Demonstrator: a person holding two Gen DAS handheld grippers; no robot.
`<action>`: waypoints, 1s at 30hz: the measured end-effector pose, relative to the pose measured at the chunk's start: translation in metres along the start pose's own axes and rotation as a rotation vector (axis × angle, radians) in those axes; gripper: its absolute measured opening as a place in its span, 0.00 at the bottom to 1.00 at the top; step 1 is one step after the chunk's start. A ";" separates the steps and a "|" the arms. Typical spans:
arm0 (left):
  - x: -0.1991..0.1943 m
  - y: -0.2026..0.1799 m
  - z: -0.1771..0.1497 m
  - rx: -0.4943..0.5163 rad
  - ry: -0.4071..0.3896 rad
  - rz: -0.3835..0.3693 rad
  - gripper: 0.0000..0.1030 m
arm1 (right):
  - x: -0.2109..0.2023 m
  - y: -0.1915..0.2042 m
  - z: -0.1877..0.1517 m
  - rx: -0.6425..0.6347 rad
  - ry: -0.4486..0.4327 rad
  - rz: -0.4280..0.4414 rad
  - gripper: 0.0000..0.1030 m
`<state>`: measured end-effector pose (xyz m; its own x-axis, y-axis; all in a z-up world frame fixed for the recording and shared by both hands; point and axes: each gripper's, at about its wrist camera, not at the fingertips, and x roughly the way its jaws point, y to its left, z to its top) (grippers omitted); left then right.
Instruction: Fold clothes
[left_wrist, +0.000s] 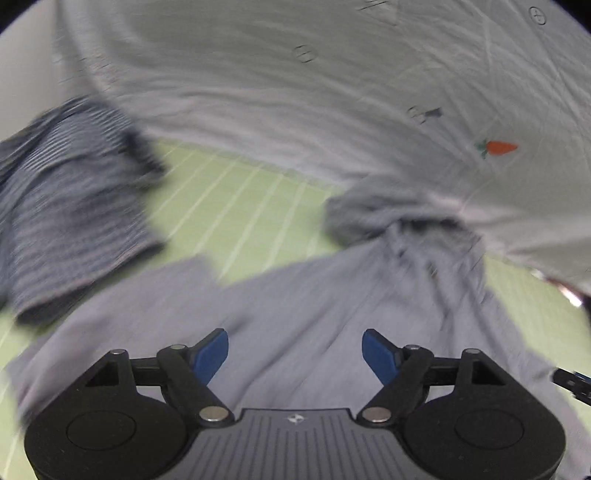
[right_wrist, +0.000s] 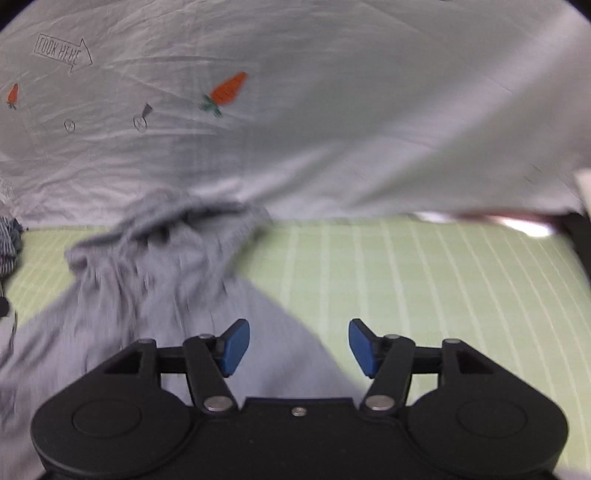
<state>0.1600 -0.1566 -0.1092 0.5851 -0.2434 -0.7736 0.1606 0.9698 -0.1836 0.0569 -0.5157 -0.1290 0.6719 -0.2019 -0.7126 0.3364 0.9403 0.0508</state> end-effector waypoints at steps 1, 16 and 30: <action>-0.011 0.007 -0.015 -0.016 0.017 0.017 0.78 | -0.013 -0.006 -0.017 0.015 0.021 -0.006 0.59; -0.079 0.049 -0.153 -0.213 0.239 -0.056 0.78 | -0.131 0.004 -0.164 0.129 0.194 0.042 0.48; -0.083 0.039 -0.162 -0.230 0.293 -0.170 0.13 | -0.150 0.003 -0.185 0.196 0.218 0.118 0.15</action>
<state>-0.0113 -0.0959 -0.1506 0.3089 -0.4177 -0.8545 0.0346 0.9027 -0.4288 -0.1651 -0.4318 -0.1515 0.5640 -0.0110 -0.8257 0.3993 0.8789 0.2610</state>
